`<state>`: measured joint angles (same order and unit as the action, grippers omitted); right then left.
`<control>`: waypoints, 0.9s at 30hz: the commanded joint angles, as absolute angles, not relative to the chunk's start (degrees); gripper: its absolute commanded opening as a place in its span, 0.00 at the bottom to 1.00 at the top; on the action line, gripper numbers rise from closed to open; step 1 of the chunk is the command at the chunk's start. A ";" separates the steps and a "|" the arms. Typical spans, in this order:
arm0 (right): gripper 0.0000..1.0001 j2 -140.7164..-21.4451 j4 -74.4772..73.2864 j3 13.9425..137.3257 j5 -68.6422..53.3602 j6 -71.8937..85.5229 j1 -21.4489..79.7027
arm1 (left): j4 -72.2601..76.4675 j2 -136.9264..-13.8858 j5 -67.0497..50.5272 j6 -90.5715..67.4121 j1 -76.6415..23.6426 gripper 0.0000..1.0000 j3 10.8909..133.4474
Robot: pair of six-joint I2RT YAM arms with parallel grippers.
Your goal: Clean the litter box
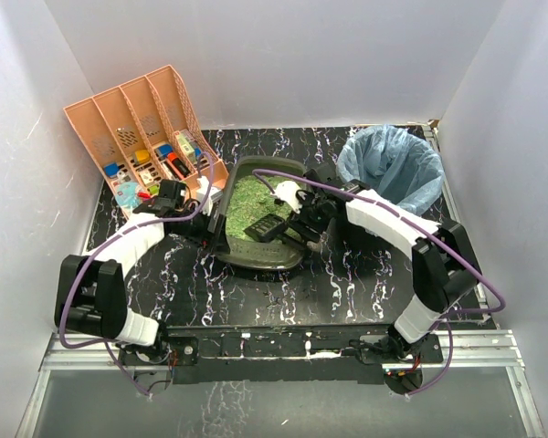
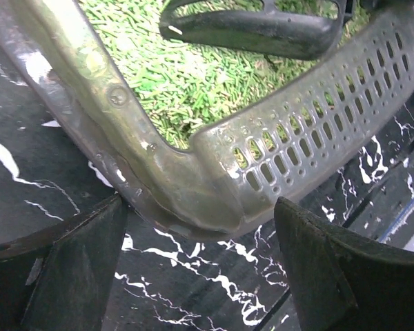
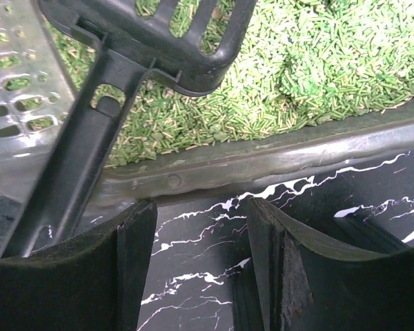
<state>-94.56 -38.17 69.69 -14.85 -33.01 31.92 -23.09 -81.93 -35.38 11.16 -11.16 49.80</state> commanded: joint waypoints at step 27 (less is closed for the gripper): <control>0.67 -82.58 -41.20 67.49 -12.67 -24.54 41.97 | -25.50 -70.26 -11.41 14.66 -12.56 0.97 64.17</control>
<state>-82.94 -42.72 69.69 -16.38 -27.86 41.28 -25.96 -71.48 -13.04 15.42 -12.49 64.20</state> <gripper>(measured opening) 0.668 0.970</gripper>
